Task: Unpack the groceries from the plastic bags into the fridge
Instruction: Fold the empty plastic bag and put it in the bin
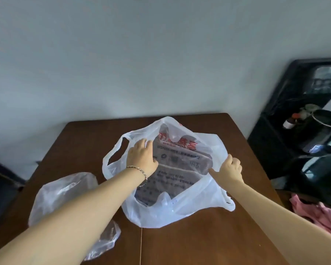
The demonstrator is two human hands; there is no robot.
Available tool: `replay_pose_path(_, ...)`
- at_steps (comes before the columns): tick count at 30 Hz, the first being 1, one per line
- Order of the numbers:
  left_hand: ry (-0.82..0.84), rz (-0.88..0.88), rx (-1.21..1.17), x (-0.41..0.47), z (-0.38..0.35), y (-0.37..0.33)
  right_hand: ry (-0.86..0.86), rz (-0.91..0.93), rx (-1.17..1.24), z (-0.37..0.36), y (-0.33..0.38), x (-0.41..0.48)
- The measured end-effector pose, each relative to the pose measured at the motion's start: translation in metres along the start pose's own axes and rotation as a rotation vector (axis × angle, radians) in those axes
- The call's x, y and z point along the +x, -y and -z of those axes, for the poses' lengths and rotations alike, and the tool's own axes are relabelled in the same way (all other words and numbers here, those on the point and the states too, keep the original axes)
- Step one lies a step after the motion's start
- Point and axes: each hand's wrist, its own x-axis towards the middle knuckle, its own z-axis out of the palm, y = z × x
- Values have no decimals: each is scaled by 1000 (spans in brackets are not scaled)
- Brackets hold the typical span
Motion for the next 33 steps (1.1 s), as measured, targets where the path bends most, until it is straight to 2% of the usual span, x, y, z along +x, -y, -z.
replay_pose_path(3, 52, 56, 128, 52, -13, 32, -50, -277, 133, -17, 9, 32)
replay_pose_path(6, 243, 252, 91, 92, -32, 56, 12, -403, 212, -41, 4, 53)
replay_pose_path(8, 456, 397, -226, 106, -46, 58, 60, -436, 314, -59, 5, 54)
replay_pose_path(10, 587, 473, -549, 108, -63, 45, 59, -416, 427, -72, 15, 51)
replay_pose_path(14, 538, 275, -643, 95, -87, 11, 32, -304, 558, -85, 49, 43)
replay_pose_path(15, 557, 240, -681, 87, -86, 2, 79, -275, 608, -87, 55, 36)
replay_pose_path(17, 589, 193, -722, 72, -78, -14, 239, -198, 854, -87, 70, 18)
replay_pose_path(19, 600, 38, -692, 56, -65, -31, 367, -167, 1052, -79, 81, 5)
replay_pose_path(21, 635, -139, -667, 38, -48, -46, 320, -161, 1064, -69, 78, 1)
replay_pose_path(24, 700, -331, -590, 10, -23, -57, 68, -152, 819, -44, 56, 9)
replay_pose_path(25, 655, -424, -517, 2, -14, -58, 17, -95, 719, -36, 47, 10)
replay_pose_path(26, 491, -539, -447, -4, -4, -57, -17, -11, 626, -25, 36, 8)
replay_pose_path(28, -45, -765, -314, -4, 14, -55, -57, 192, 428, -7, 16, 3)
replay_pose_path(29, -210, -813, -207, -1, 22, -54, -75, 300, 303, -1, 10, 2)
replay_pose_path(30, -265, -792, -112, 1, 28, -55, -95, 409, 196, 6, 5, -2)
replay_pose_path(33, -29, -611, 144, 2, 39, -62, 0, 600, 63, 29, 2, -16)
